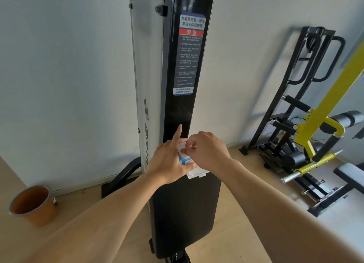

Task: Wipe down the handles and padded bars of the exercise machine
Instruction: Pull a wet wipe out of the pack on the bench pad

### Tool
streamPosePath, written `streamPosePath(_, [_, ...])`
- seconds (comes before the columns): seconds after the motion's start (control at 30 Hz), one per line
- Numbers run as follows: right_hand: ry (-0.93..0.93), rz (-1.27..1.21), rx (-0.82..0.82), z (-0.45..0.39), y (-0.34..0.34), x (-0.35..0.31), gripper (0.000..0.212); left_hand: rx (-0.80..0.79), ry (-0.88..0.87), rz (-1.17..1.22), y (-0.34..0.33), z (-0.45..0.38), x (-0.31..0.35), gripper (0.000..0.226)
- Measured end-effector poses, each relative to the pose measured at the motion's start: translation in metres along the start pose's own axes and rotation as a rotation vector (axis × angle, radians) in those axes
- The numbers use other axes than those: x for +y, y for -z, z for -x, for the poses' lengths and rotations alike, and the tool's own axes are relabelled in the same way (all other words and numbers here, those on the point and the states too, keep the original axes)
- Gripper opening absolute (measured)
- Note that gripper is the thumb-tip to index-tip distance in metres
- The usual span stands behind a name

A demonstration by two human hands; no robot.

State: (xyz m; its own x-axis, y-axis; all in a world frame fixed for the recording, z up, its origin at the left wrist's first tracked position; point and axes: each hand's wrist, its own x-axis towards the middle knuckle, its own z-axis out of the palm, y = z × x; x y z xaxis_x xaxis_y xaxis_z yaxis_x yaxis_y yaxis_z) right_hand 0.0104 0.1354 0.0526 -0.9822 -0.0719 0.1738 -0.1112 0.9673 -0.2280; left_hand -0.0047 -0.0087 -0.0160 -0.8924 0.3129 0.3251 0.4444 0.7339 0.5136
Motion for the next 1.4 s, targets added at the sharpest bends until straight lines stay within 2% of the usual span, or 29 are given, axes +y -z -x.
streamPosePath(0.13, [-0.059, -0.031, -0.007, -0.002, 0.001, -0.001, 0.019, -0.006, 0.019, -0.004, 0.001, 0.000, 0.002, 0.118])
streamPosePath(0.3, [-0.055, 0.103, -0.043, -0.006, 0.011, -0.011, 0.026, -0.011, 0.027, 0.001, 0.002, 0.000, 0.003, 0.116])
streamPosePath(0.5, [0.038, 0.318, -0.002, 0.003, 0.016, -0.029, 0.018, -0.013, 0.030, 0.023, 0.004, 0.002, 0.005, 0.121])
streamPosePath(0.67, [0.090, 0.407, 0.021, 0.009, 0.014, -0.035, 0.020, -0.010, 0.014, 0.031, 0.005, 0.003, 0.006, 0.117])
streamPosePath(0.93, [-0.139, -0.051, 0.051, -0.004, 0.014, -0.001, 0.022, 0.039, -0.007, -0.009, -0.005, 0.000, -0.003, 0.098])
streamPosePath(1.03, [-0.189, -0.174, 0.129, -0.007, 0.018, 0.014, 0.022, 0.064, -0.046, -0.031, -0.005, 0.000, -0.004, 0.081])
streamPosePath(1.13, [-0.252, -0.336, 0.174, -0.008, 0.021, 0.027, 0.009, 0.066, -0.113, -0.042, -0.005, 0.000, -0.004, 0.065])
streamPosePath(1.17, [-0.267, -0.411, 0.178, -0.007, 0.020, 0.029, 0.003, 0.058, -0.133, -0.050, -0.005, -0.001, -0.004, 0.064])
streamPosePath(1.4, [-0.243, -0.547, 0.131, -0.003, 0.012, 0.026, 0.010, 0.042, -0.145, -0.104, -0.008, -0.002, -0.006, 0.063])
